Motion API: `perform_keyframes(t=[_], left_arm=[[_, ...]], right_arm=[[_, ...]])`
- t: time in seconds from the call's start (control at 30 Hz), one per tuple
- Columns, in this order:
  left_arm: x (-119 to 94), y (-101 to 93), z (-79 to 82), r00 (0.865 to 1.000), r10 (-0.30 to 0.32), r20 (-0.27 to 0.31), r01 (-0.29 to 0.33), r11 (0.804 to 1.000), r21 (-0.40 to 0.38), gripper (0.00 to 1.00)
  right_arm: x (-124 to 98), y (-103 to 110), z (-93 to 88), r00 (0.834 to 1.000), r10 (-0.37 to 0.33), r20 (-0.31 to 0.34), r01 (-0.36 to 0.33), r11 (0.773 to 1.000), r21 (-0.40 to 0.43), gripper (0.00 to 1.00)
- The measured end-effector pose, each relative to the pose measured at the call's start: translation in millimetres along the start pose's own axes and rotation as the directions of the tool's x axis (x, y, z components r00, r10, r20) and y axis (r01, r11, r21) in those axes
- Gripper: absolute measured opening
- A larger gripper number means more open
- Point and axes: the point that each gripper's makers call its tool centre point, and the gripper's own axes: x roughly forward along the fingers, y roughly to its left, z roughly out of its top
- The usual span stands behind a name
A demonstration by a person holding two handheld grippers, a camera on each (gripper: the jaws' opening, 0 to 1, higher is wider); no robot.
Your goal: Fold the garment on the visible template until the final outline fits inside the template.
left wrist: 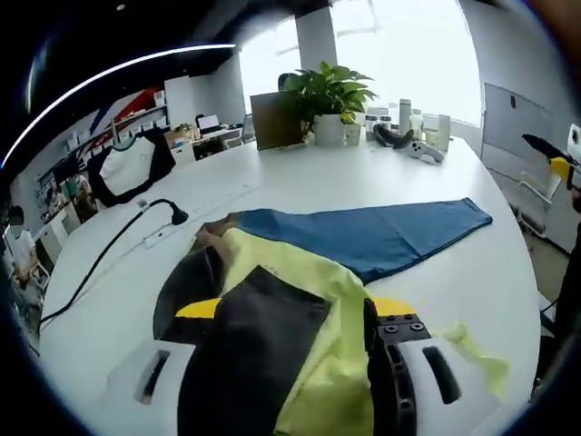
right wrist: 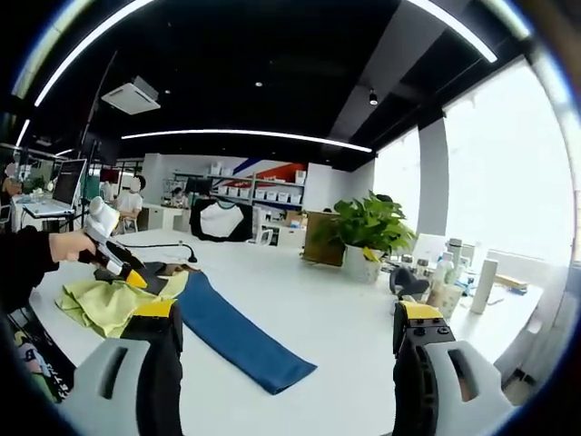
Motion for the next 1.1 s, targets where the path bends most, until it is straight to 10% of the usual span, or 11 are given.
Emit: perform_keyframes(t=[0.67,0.9,1.1], left_arm=[[25.0,2.2,-19.3,0.997,-0.021,-0.076,0.020,1.000,-0.020,0.39],[24.0,-2.5,-20.5,0.998,-0.042,-0.054,0.041,0.999,-0.015,0.09],[16.2,-3.1,-14.2,0.999,-0.046,-0.024,0.046,0.999,-0.012,0.05]], right_arm=[[-4.2,-10.9,2.4,1.000,-0.020,0.011,0.020,1.000,0.018,0.99],[-2.8,-7.4,1.8,1.000,-0.010,0.008,0.010,1.000,0.018,0.99],[-1.3,-6.2,0.6,1.000,-0.004,0.003,0.004,1.000,0.018,0.99]])
